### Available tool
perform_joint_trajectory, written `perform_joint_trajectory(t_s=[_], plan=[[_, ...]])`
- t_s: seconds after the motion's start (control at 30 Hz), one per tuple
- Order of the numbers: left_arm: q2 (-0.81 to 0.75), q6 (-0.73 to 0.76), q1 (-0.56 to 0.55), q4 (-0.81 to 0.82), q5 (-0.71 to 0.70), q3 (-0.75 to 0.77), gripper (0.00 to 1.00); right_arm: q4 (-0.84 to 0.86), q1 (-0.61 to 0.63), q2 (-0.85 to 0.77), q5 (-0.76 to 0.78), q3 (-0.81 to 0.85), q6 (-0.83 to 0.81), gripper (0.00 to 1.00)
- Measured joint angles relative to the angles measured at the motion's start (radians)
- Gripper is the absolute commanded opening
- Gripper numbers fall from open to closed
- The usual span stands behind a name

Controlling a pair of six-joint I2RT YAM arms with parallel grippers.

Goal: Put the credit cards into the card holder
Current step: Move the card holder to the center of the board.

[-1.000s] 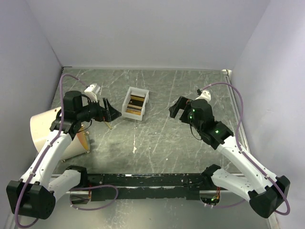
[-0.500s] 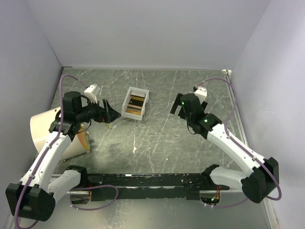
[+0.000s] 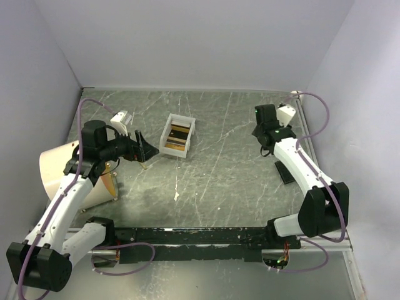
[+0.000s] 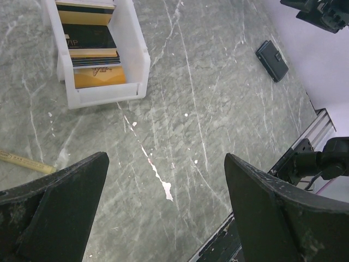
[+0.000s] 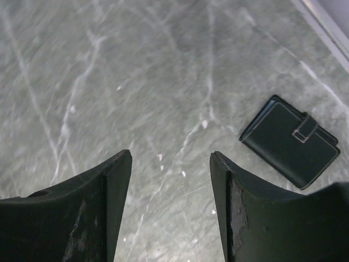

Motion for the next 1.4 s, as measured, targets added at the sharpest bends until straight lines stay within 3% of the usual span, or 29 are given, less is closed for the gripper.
perform_joint_trajectory(t_s=[0.27, 0.5, 0.73, 0.97, 1.4], plan=[[-0.023, 0.001, -0.018, -0.002, 0.000, 0.000, 0.99, -0.076, -0.177, 0.019, 0.008, -0.035, 0.187, 0.55], [-0.034, 0.001, -0.023, -0.003, 0.000, 0.000, 0.99, -0.173, -0.257, 0.046, 0.058, -0.061, 0.326, 0.53], [-0.034, 0.001, -0.025, -0.005, 0.000, 0.000, 0.99, -0.119, -0.325, 0.047, 0.076, -0.142, 0.314, 0.52], [-0.034, 0.001, -0.031, -0.008, 0.000, 0.000, 0.99, 0.039, -0.405, 0.073, 0.010, -0.219, 0.237, 0.52], [-0.058, 0.005, -0.032, -0.018, -0.031, -0.003, 0.98, 0.183, -0.405, 0.201, -0.138, -0.257, 0.127, 0.50]])
